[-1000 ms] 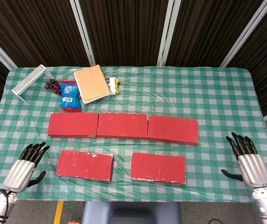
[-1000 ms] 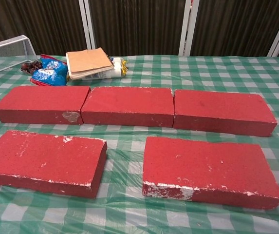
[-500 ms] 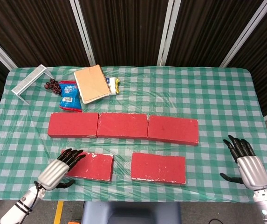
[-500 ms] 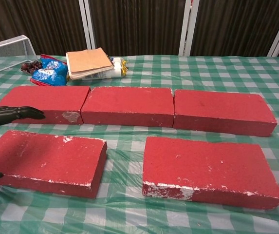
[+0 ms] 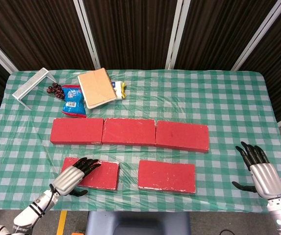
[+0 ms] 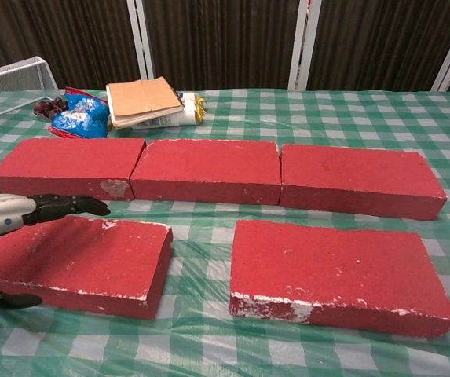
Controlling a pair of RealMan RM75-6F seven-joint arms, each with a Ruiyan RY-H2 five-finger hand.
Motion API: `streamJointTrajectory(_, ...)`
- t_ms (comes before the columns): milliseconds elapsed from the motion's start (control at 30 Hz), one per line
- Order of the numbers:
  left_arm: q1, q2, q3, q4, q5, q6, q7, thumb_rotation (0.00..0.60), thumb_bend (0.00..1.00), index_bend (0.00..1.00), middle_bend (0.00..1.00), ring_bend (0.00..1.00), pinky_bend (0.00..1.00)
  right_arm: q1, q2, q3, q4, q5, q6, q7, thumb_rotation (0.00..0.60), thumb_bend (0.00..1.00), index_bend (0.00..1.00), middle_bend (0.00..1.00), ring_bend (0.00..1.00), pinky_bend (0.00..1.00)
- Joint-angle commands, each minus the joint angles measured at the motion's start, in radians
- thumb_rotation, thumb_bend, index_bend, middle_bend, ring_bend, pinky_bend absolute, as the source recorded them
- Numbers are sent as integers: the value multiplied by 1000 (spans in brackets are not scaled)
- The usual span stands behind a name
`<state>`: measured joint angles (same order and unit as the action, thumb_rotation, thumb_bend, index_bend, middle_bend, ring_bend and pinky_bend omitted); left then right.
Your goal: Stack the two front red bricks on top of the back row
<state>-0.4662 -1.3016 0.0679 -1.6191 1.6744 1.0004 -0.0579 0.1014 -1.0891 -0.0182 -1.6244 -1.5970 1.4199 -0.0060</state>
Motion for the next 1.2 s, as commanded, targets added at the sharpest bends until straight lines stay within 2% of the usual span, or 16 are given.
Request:
streamJointTrajectory(33,-16,-1,0,8,-12,-18,-37,600,245,0,0,0,0,0,-1,1,1,3,-1,-5,600,85,0,0,0,0)
streamJointTrajectory(467,-87,-1,9,69,-21,-76,-129,600,246,0,0,0,0,-1,-10,9,-4,27,-6,-45,600,86,0,0,0,0)
streamJointTrajectory(1067,-132,-1,32,125,-33,-104,-202,600,244,0,0,0,1,3,-18,10,-12,40,-22,-71,600,86,0,0,0,0)
streamJointTrajectory(1200,-135,-7,33,137,-36,-98,-205,600,248,0,5,0,61,5,-19,10,-14,41,-27,-74,600,86,0,0,0,0)
